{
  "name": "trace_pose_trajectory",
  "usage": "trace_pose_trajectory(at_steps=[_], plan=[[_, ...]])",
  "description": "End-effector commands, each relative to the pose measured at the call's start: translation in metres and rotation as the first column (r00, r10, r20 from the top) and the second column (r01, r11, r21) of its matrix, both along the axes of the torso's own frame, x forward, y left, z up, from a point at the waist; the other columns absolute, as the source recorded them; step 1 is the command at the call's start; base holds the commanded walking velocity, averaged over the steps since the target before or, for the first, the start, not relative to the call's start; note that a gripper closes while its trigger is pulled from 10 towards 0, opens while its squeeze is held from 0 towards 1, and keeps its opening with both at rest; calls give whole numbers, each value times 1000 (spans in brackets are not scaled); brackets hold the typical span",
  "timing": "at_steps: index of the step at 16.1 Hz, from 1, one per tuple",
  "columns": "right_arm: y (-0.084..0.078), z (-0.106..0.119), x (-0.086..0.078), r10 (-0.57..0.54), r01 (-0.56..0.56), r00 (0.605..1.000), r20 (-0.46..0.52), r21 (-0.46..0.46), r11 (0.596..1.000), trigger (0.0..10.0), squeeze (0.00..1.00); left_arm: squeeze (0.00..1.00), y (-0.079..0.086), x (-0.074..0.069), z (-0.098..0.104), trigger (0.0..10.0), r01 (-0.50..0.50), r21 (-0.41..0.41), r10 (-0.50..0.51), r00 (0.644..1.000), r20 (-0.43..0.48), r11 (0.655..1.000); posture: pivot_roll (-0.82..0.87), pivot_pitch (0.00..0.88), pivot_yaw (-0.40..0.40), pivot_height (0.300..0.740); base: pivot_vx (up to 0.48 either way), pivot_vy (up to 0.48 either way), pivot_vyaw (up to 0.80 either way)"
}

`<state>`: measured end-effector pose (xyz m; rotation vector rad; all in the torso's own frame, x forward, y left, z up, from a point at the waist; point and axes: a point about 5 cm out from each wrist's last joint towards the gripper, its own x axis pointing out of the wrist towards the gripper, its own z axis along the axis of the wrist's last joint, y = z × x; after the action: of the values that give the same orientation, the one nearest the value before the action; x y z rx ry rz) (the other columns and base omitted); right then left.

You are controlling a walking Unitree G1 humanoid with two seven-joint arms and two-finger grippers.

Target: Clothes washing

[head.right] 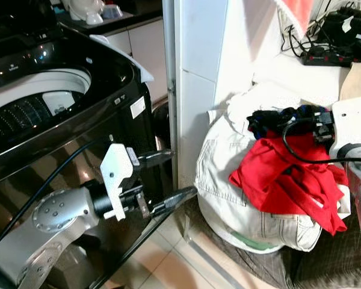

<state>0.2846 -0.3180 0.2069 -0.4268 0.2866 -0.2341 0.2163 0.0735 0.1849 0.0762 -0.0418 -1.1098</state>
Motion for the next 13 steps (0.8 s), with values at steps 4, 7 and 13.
trace_pose_trajectory(at_steps=[4, 7, 13], plan=[[6, 23, -3, -46, 43, 989, 138, 27, 999, 10000, 1000, 0, 4, -1, 5, 10000, -5, 4, 5, 1000, 16, 1000, -49, 0, 55, 740, 0, 0, 0], [13, 43, 7, 1, -20, 984, 178, 103, 994, 10000, 1000, 0, 4, 2, 8, 10000, 4, 6, -5, 1000, 29, 1000, -54, 0, 58, 740, 0, 0, 0], [-17, 24, 37, -7, -13, 998, 59, 348, 938, 10000, 1000, 0, 1, 4, 10, 10000, 25, 8, -25, 999, 41, 1000, -58, 0, 62, 740, 0, 0, 0]])
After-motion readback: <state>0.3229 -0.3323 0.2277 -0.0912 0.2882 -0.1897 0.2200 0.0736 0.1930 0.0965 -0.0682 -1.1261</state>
